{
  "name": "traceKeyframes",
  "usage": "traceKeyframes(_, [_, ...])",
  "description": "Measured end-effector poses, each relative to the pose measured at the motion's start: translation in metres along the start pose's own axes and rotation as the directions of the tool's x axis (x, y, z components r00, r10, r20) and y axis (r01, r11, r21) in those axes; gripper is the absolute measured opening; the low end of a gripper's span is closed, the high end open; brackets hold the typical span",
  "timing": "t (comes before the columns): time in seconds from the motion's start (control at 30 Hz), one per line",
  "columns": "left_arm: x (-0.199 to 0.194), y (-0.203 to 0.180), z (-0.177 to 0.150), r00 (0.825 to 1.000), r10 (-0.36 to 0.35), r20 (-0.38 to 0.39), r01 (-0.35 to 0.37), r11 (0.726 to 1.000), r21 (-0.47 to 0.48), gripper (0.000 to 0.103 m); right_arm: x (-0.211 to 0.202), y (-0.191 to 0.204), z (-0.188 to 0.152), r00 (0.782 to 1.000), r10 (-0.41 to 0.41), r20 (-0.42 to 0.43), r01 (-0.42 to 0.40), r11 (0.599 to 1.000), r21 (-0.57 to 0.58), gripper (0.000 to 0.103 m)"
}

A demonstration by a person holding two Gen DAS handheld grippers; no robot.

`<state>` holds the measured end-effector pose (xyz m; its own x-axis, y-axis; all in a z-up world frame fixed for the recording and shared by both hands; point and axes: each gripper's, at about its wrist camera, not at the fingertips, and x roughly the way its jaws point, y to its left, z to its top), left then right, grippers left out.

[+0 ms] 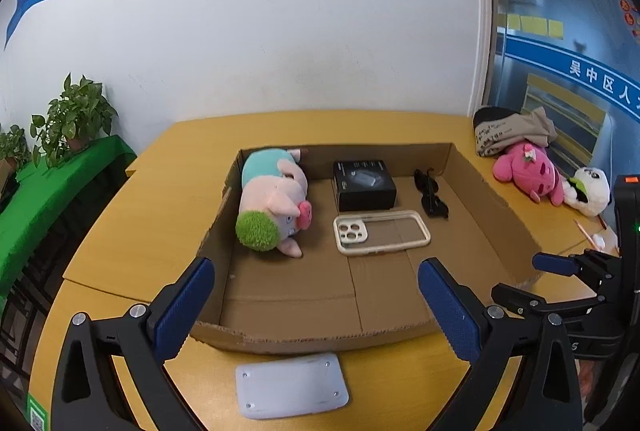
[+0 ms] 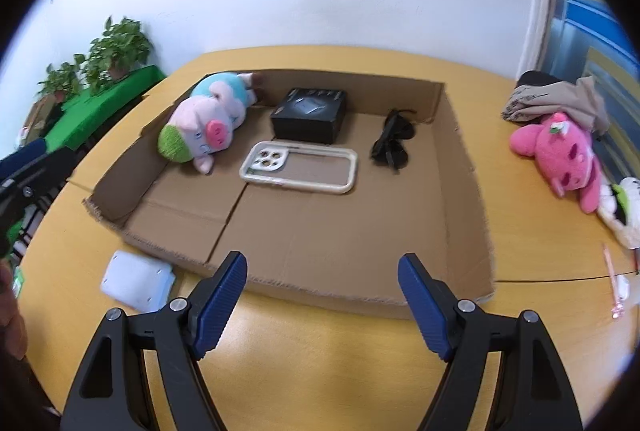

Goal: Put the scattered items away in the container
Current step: 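Withdraw both grippers from the box, then move both grippers to the white plastic case and close them on it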

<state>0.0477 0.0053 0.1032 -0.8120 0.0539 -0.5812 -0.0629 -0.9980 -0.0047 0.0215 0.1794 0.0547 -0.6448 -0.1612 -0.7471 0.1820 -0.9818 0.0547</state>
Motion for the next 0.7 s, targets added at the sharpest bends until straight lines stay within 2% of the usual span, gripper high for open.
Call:
traceKeyframes(0.13, [0.022,0.016,-0.027,0.995,0.016,-0.098,-0.016,1.000,-0.001,0.103,0.019,0.006,-0.025,0.993,0.087,-0.081,-0.089,0.996,-0.022,0.078])
traceKeyframes(0.3, [0.049,0.035,-0.064,0.977,0.018,-0.212,-0.031,0.998,-0.060,0.103,0.037,0.010,-0.057,0.975,0.155,-0.161,-0.158,0.987,-0.008,0.078])
traceKeyframes(0.47, [0.075,0.034,-0.093,0.953,-0.020,-0.302,-0.007,0.996,-0.088,0.103,0.047,0.005,-0.074,0.964,0.164,-0.209,-0.163,0.986,0.021,0.078])
traceKeyframes(0.6, [0.092,0.030,-0.105,0.939,-0.042,-0.343,0.005,0.994,-0.106,0.102,0.048,0.003,-0.077,0.961,0.168,-0.218,-0.166,0.986,0.028,0.078])
traceKeyframes(0.7, [0.098,0.031,-0.109,0.937,-0.026,-0.349,-0.013,0.994,-0.111,0.102,0.052,0.003,-0.079,0.958,0.172,-0.231,-0.168,0.985,0.035,0.078])
